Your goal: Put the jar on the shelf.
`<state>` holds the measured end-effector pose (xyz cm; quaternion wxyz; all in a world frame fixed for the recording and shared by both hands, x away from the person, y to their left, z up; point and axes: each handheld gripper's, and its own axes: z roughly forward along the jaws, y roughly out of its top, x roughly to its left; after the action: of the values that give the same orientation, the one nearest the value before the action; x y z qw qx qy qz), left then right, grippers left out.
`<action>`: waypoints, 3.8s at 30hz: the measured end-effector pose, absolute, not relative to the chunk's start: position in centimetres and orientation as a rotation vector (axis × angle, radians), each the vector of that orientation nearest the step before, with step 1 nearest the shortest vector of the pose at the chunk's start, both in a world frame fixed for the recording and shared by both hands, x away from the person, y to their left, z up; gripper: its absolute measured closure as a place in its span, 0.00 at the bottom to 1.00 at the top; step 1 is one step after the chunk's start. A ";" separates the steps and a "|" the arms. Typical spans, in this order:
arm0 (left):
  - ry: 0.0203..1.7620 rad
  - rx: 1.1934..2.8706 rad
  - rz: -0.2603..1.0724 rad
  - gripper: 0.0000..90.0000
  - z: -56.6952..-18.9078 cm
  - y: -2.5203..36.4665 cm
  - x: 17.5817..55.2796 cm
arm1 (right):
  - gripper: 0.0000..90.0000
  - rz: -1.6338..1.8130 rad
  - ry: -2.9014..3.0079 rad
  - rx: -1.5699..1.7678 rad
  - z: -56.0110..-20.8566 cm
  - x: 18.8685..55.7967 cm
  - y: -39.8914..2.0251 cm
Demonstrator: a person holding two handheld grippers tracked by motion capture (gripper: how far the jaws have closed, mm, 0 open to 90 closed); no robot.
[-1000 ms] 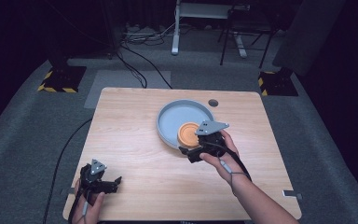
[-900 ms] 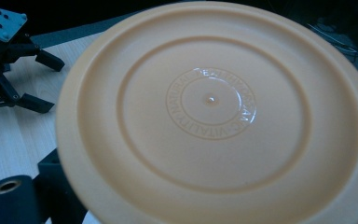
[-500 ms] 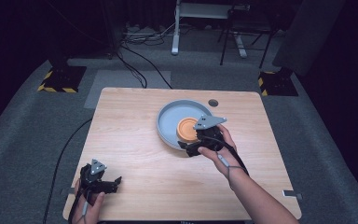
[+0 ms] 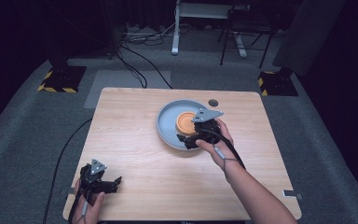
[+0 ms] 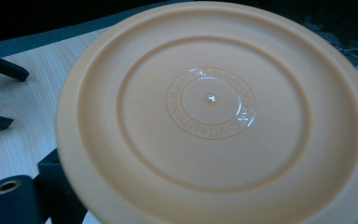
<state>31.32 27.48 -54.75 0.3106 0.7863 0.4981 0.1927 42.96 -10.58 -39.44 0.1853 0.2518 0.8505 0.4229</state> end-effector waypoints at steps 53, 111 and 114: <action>1.315 2.076 0.509 0.00 -54.7 27.5 31.3 | 0.11 1.103 2.342 0.913 -46.7 53.3 -11.3; 1.315 2.077 0.509 0.00 -54.7 27.5 31.3 | 0.05 1.128 2.329 1.051 -50.4 54.4 -10.8; 1.315 2.077 0.509 0.00 -54.7 27.5 31.3 | 0.04 1.116 2.329 1.041 -50.2 54.3 -10.9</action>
<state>31.32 27.48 -54.75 0.3106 0.7864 0.4980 0.1926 54.28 -10.91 -50.23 0.1778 0.3680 0.8231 0.3944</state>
